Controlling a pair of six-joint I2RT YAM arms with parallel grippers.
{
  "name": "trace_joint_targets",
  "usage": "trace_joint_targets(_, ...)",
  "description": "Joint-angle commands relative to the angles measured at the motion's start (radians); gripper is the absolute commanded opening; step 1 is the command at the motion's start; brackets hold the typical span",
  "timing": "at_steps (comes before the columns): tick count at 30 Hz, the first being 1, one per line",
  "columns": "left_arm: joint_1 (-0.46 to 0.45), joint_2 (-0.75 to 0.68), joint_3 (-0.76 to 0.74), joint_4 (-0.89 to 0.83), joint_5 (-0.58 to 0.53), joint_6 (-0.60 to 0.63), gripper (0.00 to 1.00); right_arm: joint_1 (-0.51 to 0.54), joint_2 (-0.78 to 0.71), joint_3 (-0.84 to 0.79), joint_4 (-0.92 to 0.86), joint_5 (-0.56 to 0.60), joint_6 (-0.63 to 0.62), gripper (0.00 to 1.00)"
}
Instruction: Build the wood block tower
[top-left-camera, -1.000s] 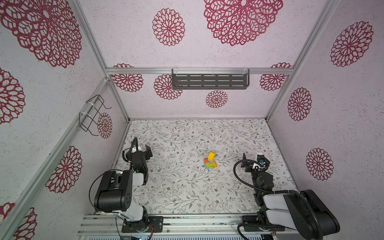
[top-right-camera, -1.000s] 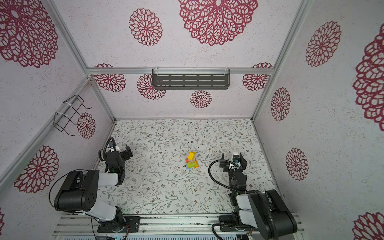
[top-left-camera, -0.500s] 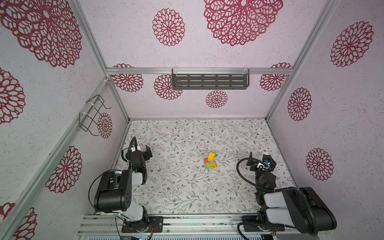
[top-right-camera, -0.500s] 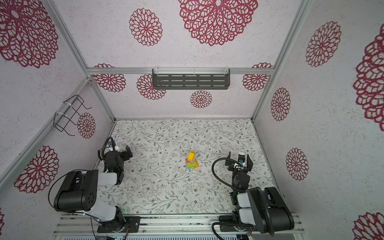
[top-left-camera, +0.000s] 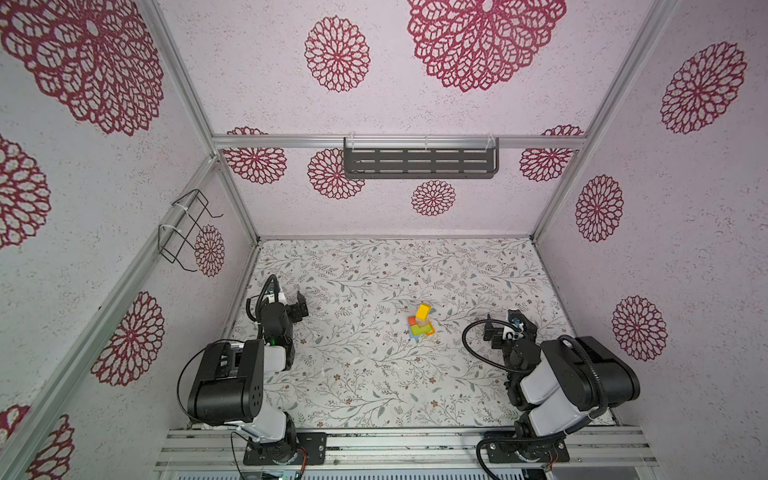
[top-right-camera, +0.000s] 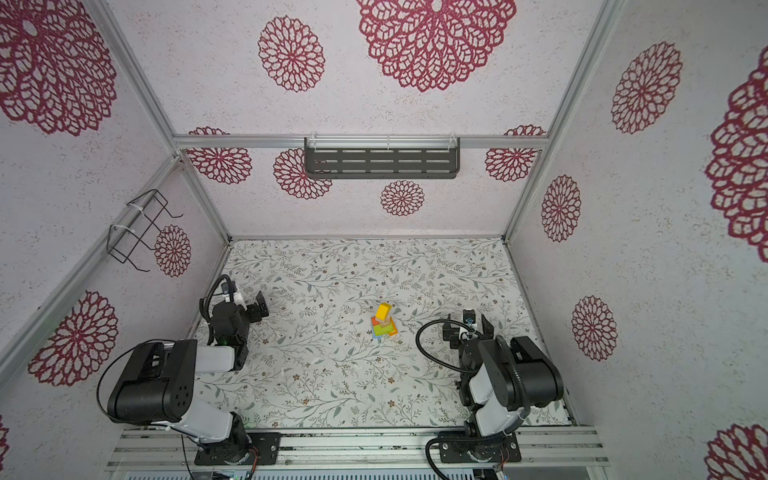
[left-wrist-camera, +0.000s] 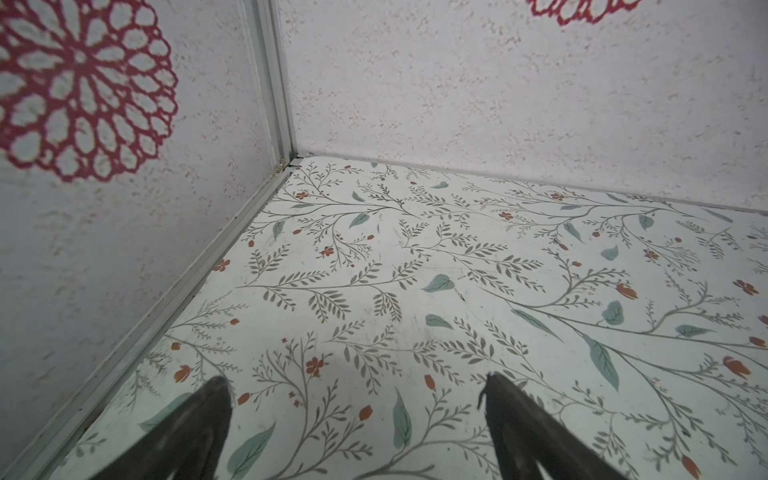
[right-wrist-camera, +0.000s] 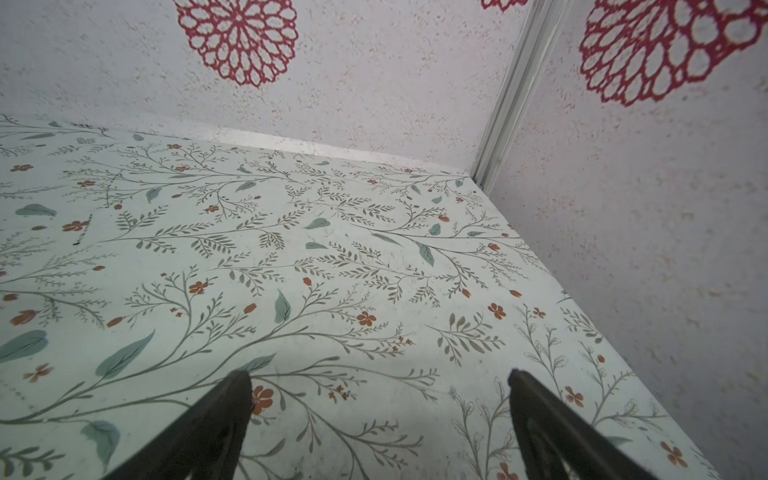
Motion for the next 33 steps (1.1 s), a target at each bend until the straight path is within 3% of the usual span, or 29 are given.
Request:
trace_joint_targets(1,0.045,-0.016,0.047,-0.06,0.058,-0.025,0.97,-0.009,-0.034,0.062,0.008,0.027,0.02,0.99)
trace_joint_targets(3,0.047,-0.01,0.047,-0.053,0.06,-0.025,0.97,-0.049,-0.071,0.168,-0.249,0.015,0.074,0.99)
trace_joint_targets(5,0.047,-0.012,0.048,-0.056,0.06,-0.025,0.97,-0.131,-0.082,0.251,-0.42,-0.091,0.138,0.99)
trace_joint_targets(33,0.043,-0.015,0.037,-0.04,0.056,-0.023,0.97,-0.126,-0.082,0.236,-0.385,-0.085,0.131,0.99)
